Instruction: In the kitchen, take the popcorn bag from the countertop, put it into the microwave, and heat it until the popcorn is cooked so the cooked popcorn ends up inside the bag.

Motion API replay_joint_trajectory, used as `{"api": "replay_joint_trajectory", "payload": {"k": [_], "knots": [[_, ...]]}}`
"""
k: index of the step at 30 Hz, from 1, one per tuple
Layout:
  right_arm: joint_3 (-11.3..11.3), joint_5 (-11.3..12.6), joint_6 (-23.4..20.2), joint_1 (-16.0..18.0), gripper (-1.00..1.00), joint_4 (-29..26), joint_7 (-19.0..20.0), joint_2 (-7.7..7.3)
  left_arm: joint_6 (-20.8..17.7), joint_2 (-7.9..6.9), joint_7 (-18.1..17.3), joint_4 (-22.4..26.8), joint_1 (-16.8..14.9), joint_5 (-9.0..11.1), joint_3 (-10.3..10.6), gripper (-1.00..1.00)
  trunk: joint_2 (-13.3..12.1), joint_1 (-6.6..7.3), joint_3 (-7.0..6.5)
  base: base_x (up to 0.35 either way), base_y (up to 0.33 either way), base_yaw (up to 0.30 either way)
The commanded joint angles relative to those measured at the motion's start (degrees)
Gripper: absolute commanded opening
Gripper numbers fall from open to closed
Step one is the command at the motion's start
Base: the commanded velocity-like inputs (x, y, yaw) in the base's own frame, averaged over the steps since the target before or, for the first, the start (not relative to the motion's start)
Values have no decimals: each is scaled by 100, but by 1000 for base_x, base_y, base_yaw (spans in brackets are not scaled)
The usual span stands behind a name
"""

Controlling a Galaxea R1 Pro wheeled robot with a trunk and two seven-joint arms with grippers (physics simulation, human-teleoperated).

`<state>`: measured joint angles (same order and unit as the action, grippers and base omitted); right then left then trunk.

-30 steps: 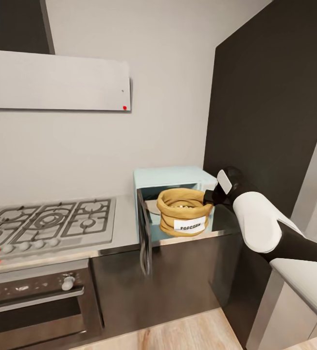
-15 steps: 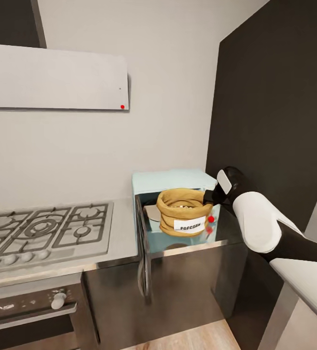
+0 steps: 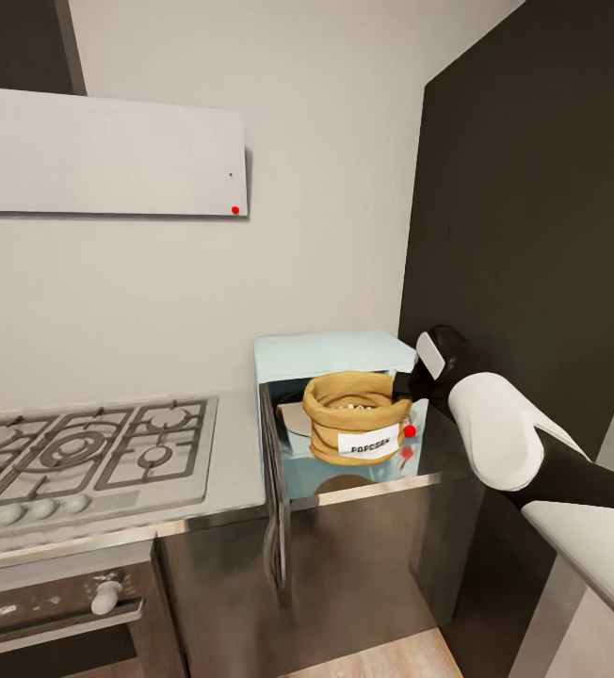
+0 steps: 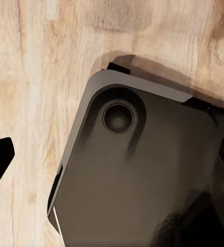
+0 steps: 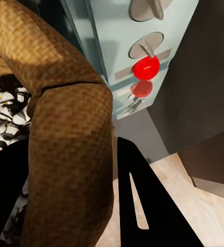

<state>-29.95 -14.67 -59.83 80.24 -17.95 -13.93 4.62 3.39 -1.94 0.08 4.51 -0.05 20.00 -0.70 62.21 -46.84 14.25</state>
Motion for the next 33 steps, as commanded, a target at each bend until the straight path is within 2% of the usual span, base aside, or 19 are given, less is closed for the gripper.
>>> {"api": "replay_joint_trajectory", "payload": {"k": [1, 33], "knots": [[-115, 115, -17, 9, -100, -46, 5, 6, 12, 0, 0, -2, -4, 19, 0, 100, 1, -47, 6, 0, 0, 0], [-90, 78, 1, -53, -100, 249, -19, -36, 12, 4, 3, 6, -2, 13, 0, 100, 1, -47, 6, -16, 0, 0]]}}
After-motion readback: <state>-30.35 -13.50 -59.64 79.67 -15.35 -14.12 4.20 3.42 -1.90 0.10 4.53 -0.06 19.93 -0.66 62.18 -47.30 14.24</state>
